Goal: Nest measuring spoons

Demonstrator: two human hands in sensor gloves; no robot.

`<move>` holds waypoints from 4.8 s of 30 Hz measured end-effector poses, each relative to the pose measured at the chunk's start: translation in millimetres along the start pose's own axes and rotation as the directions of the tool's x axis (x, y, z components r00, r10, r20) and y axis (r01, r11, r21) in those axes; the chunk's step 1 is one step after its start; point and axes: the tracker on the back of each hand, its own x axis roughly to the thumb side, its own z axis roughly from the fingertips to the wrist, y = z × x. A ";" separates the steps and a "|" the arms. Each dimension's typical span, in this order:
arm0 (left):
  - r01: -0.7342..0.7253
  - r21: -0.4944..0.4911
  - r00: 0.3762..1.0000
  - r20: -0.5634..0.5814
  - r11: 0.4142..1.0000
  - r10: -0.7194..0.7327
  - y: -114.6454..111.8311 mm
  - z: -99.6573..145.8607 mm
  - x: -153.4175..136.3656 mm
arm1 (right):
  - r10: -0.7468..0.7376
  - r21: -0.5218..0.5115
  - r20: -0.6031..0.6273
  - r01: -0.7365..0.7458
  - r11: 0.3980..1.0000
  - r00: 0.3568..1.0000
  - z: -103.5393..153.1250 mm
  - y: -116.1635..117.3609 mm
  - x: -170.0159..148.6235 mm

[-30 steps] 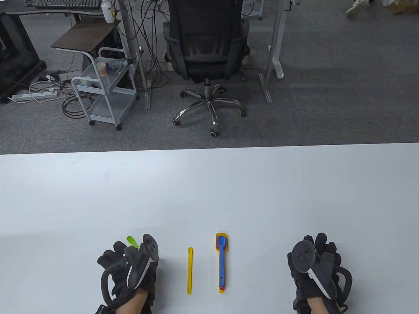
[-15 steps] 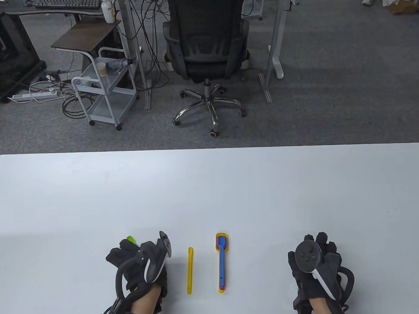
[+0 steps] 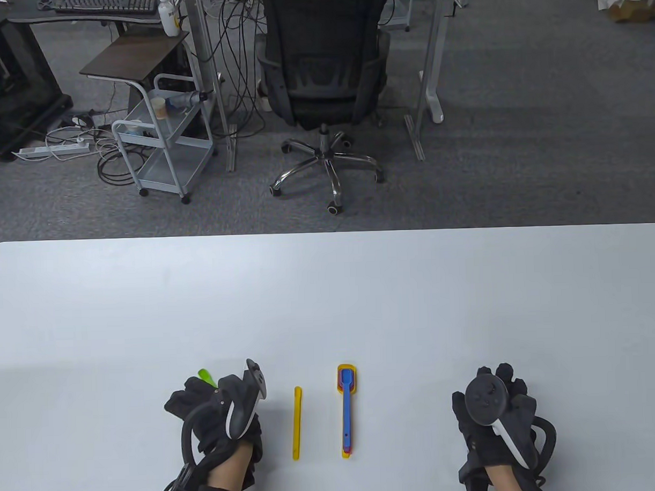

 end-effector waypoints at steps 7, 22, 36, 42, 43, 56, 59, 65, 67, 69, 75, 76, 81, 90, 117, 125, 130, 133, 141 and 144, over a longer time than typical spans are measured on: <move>-0.058 -0.020 0.998 -0.025 0.998 0.057 -2.1 -3.7 -2.5 | -0.008 0.002 -0.007 0.008 1.000 1.000 0.0 -1.3 -1.3; -0.152 -0.020 0.988 -0.038 0.988 0.152 -3.9 -7.5 -16.2 | -0.015 0.007 -0.015 0.015 1.000 1.000 -0.1 -3.3 -2.8; -0.158 -0.003 0.987 -0.002 0.987 0.158 -4.5 -8.5 -20.5 | -0.010 0.016 -0.006 0.010 1.000 1.000 -0.1 -4.1 -2.3; -0.161 0.004 0.987 -0.002 0.987 0.161 -2.8 -8.4 -21.5 | 0.006 0.013 0.001 -0.006 1.000 1.000 0.3 -5.0 -1.7; -0.160 0.005 0.987 -0.002 0.987 0.160 -2.0 -8.2 -21.8 | 0.010 0.011 0.003 -0.010 1.000 1.000 0.2 -5.0 -1.6; -0.172 0.044 0.984 0.047 0.984 0.170 22.4 10.1 -15.3 | 0.023 0.031 0.009 -0.023 0.999 1.000 0.4 -4.5 0.0; -0.177 0.058 0.982 0.071 0.983 0.173 31.9 18.4 -8.9 | 0.020 0.035 0.009 -0.021 0.999 1.000 0.6 -4.9 0.0; -0.188 0.072 0.976 0.127 0.979 0.178 50.3 38.4 10.1 | 0.018 0.041 0.009 -0.018 0.999 1.000 0.8 -5.3 -0.1; -0.194 0.075 0.973 0.144 0.978 0.182 55.4 45.2 17.1 | 0.020 0.041 0.009 -0.020 0.999 1.000 0.8 -5.4 0.0; -0.200 0.072 0.969 0.164 0.977 0.186 60.2 52.8 25.4 | 0.019 0.043 0.011 -0.020 0.999 1.000 1.0 -5.4 0.1; -0.210 0.068 0.957 0.218 0.975 0.191 69.7 74.4 51.3 | 0.026 0.047 0.016 -0.027 0.999 1.000 1.7 -5.0 0.7; -0.210 0.064 0.956 0.225 0.976 0.191 70.5 77.6 55.5 | 0.027 0.049 0.017 -0.028 0.998 0.999 1.9 -5.0 0.7; -0.208 0.050 0.949 0.252 0.977 0.189 71.1 89.8 74.1 | 0.022 0.053 0.021 -0.023 0.998 1.000 2.7 -5.2 1.1; -0.192 0.018 0.941 0.286 0.981 0.179 63.9 103.2 101.2 | 0.012 0.056 0.032 -0.014 0.998 0.999 4.6 -4.6 2.6; -0.155 -0.082 0.940 0.296 0.984 0.173 47.4 110.1 125.0 | 0.006 0.070 0.045 -0.009 0.998 0.999 6.1 -2.4 6.3; -0.151 -0.109 0.940 0.292 0.983 0.176 48.4 113.1 123.9 | 0.004 0.071 0.049 -0.008 0.997 0.999 6.6 -1.7 7.1; -0.147 -0.109 0.942 0.288 0.983 0.172 48.9 114.0 123.3 | 0.004 0.073 0.049 -0.007 0.997 0.999 7.0 -1.7 7.3; -0.147 -0.113 0.942 0.286 0.983 0.173 48.6 114.3 123.3 | 0.005 0.073 0.049 -0.008 0.997 0.999 7.1 -1.6 7.7; -0.145 -0.126 0.942 0.286 0.981 0.176 47.8 114.9 122.7 | 0.004 0.076 0.051 -0.008 0.997 0.999 7.6 -1.2 8.5; -0.150 -0.126 0.941 0.285 0.980 0.181 47.7 114.7 122.4 | 0.006 0.077 0.052 -0.010 0.997 0.999 7.8 -1.2 8.9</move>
